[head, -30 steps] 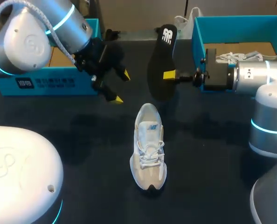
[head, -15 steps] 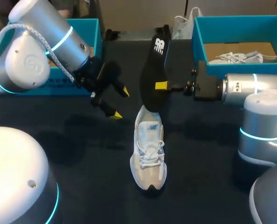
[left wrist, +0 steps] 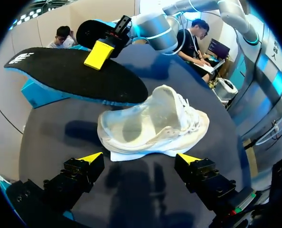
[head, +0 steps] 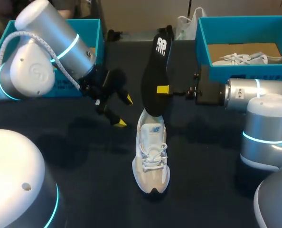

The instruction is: Take the shoe out of the shoebox, open the shoe tongue, remove and reinsert the insole, then place the shoe into the shoebox

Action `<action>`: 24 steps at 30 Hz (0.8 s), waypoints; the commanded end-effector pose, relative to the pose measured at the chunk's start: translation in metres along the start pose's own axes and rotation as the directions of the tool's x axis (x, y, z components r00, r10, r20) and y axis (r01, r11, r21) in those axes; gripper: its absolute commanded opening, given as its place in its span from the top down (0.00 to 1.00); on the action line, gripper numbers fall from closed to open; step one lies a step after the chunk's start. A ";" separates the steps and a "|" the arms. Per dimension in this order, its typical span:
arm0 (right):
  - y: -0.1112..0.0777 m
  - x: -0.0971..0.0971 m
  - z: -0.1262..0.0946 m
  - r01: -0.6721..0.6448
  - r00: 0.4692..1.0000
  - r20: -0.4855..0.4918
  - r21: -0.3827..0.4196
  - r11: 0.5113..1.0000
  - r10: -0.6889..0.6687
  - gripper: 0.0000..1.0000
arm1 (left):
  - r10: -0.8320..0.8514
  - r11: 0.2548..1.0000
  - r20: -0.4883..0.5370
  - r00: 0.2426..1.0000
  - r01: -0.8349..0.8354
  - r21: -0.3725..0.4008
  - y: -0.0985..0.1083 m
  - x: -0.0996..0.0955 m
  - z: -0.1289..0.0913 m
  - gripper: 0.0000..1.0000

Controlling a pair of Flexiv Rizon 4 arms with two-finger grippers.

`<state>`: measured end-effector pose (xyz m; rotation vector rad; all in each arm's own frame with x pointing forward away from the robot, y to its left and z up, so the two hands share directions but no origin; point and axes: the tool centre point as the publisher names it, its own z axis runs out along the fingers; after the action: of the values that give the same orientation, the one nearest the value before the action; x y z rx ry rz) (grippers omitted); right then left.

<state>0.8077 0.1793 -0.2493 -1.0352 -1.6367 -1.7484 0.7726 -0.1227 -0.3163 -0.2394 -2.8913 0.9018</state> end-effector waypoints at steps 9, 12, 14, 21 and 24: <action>-0.004 -0.009 0.008 0.070 0.998 -0.005 -0.020 0.997 -0.070 1.00 | 0.020 0.999 0.026 0.999 -0.019 -0.039 0.007 0.005 0.022 0.00; -0.004 -0.009 0.008 0.070 0.998 -0.005 -0.020 0.997 -0.070 1.00 | 0.020 0.999 0.026 0.999 -0.019 -0.039 0.007 0.005 0.022 0.00; -0.004 -0.009 0.008 0.070 0.998 -0.005 -0.020 0.997 -0.070 1.00 | 0.020 0.999 0.026 0.999 -0.019 -0.039 0.007 0.005 0.022 0.00; -0.011 -0.020 0.012 0.079 0.997 -0.017 -0.027 0.996 -0.080 1.00 | 0.001 1.000 0.023 1.000 0.000 -0.029 0.009 0.005 0.034 0.00; -0.012 -0.022 0.014 0.100 0.995 -0.019 -0.036 0.994 -0.101 1.00 | -0.007 0.999 0.040 0.999 0.008 -0.042 0.008 0.005 0.036 0.00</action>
<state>0.8104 0.1867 -0.2704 -0.9624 -1.6833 -1.8439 0.7654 -0.1304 -0.3467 -0.2237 -2.9364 0.8626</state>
